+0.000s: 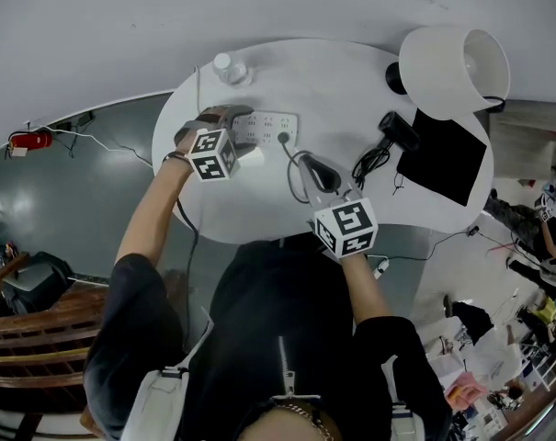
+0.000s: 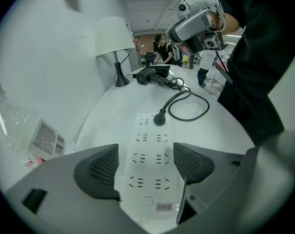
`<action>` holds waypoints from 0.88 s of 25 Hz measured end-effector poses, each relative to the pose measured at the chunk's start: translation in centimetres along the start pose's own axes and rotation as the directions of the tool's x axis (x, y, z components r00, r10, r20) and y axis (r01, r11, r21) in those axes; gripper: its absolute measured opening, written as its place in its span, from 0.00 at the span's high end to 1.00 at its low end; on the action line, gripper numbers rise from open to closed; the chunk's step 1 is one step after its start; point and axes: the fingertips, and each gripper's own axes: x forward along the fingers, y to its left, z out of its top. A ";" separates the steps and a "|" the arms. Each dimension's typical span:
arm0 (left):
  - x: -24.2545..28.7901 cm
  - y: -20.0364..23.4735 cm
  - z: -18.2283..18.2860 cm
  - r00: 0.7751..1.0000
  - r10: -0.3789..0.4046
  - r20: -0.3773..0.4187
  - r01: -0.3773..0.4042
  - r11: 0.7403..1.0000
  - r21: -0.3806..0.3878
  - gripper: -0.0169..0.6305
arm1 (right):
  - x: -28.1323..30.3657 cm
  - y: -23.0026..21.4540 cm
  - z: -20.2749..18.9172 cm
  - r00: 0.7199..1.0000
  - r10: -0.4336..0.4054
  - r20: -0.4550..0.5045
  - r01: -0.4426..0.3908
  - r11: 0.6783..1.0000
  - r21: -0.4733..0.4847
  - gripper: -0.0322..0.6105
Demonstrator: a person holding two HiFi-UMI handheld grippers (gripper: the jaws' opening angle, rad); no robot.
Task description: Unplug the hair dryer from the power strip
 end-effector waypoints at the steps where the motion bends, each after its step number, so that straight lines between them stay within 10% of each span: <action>1: 0.2 -0.1 -0.1 1.000 -0.009 -0.004 0.009 1.000 -0.003 0.45 | 0.0 0.0 0.0 1.000 -0.003 -0.002 0.003 1.000 0.001 0.94; 22: 3.7 -1.2 -2.4 0.975 -0.109 -0.194 0.108 0.994 -0.019 0.40 | 0.3 -0.2 -0.9 0.998 0.025 -0.054 -0.027 0.999 -0.025 0.89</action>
